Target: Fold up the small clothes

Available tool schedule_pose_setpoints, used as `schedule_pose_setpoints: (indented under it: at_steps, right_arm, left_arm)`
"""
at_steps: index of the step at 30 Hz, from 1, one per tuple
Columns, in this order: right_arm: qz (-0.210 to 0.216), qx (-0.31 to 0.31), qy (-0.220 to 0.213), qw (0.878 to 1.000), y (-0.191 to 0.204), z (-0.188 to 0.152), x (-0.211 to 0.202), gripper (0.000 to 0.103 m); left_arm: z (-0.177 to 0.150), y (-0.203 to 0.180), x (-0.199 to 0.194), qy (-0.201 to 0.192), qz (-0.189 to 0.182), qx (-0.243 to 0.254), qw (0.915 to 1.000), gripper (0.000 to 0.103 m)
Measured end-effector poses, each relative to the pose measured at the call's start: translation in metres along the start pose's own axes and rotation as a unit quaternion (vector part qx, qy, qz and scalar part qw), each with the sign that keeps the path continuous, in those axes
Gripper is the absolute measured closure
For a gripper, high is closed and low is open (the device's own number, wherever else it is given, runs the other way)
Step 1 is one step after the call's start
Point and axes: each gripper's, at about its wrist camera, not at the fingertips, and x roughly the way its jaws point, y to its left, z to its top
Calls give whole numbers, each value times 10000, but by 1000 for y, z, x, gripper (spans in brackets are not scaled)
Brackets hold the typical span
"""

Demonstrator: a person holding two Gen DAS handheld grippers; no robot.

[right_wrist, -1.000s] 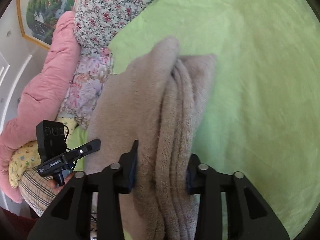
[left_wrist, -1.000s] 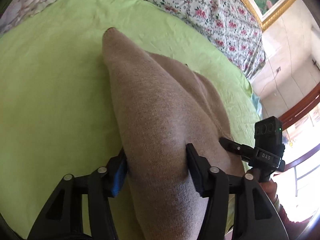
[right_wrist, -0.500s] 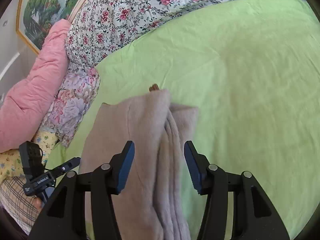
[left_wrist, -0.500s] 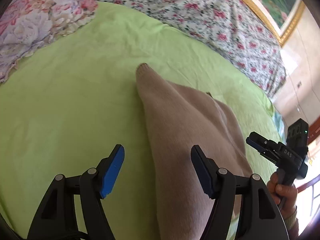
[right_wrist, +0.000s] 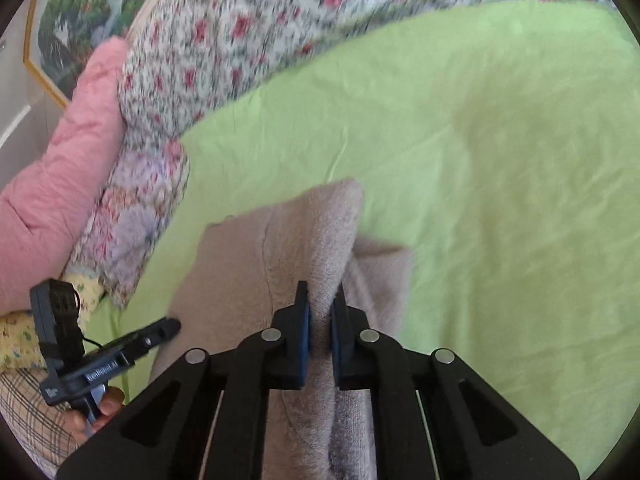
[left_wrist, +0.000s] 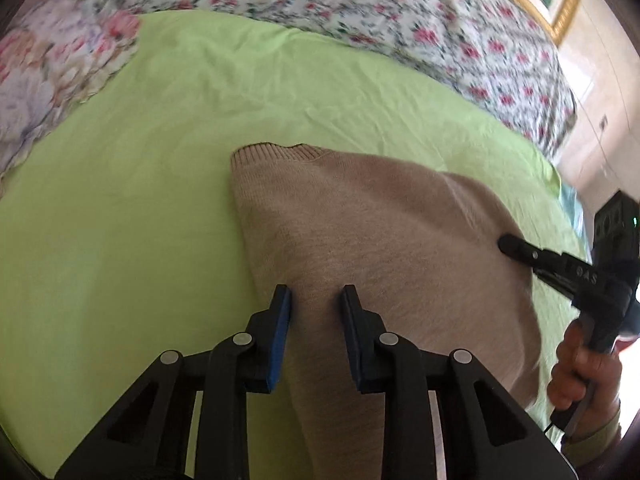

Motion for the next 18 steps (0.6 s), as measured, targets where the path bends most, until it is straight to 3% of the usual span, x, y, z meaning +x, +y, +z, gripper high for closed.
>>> schedule_pose_setpoints:
  at_steps: [3,7,10,11,13,15,18]
  right_arm:
    - [-59,102,286,9995,-12,-7,20,94]
    - [25,125,430,9990,-14,-11,29,92]
    - [173,264,403,9987,-14,-10,15,85]
    - [196,269,387,9987,-13,-11,9,78]
    - [213,227,283,9991,-8,-16,-3,70]
    - [192,177,136,9996,-7,-26,-24,65]
    - [216,204,23,9996,-8,-49,-50,64]
  left_arm:
    - [-10,-10,8,-75,445,301,9985,77]
    - [-16,-8,-2,-141,476,348,9982,76]
    - [-24,-6,-20,-216,417,379,9982,76]
    - [-29,-6,-31,-268,412,409,9980,75]
    - [-42,-6,-51,-356,361,472,9976,65]
    - [-62,-7,-70,-434,271,585,9970,47]
    - [-95,-9,-95,-501,197,753,9957,45]
